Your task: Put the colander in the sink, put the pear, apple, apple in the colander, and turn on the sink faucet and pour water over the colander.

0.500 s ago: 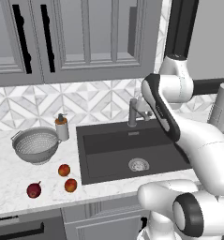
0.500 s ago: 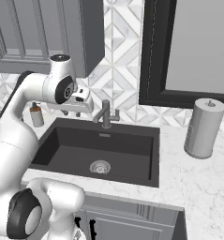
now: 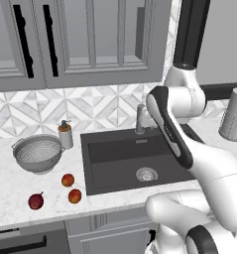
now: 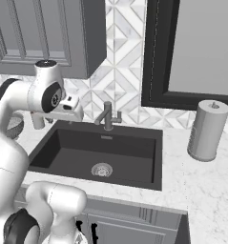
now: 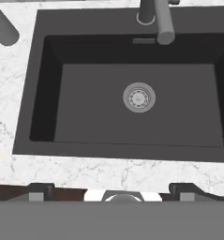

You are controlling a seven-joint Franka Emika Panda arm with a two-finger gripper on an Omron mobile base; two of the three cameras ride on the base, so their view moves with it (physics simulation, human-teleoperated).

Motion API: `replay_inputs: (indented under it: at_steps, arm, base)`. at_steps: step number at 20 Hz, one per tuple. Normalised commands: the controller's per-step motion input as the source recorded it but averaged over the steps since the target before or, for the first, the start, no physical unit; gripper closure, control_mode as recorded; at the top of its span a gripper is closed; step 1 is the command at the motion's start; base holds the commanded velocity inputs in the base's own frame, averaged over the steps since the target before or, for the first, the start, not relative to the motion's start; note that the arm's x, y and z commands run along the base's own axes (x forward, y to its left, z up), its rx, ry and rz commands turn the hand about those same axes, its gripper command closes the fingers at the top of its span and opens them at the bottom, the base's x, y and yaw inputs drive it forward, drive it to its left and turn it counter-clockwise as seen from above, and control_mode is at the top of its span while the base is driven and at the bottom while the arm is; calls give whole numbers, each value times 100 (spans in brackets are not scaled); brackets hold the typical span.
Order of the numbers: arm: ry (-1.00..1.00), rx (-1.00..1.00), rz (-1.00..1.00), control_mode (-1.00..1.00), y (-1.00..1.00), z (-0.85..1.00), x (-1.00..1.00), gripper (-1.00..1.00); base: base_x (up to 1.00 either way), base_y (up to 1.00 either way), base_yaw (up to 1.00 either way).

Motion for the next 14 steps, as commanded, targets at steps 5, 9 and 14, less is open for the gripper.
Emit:
replay_inputs:
  at_steps: [5,9,14]
  arm:
    - [7,0,-16,-100,83,-12,-13,-100]
    - [0,0,-14,-100,87,-23,5,-100]
    - [0,0,-11,-100,95,-26,23,-100]
  base:
    - [0,0,0]
    - [0,0,0]
    - [0,0,0]
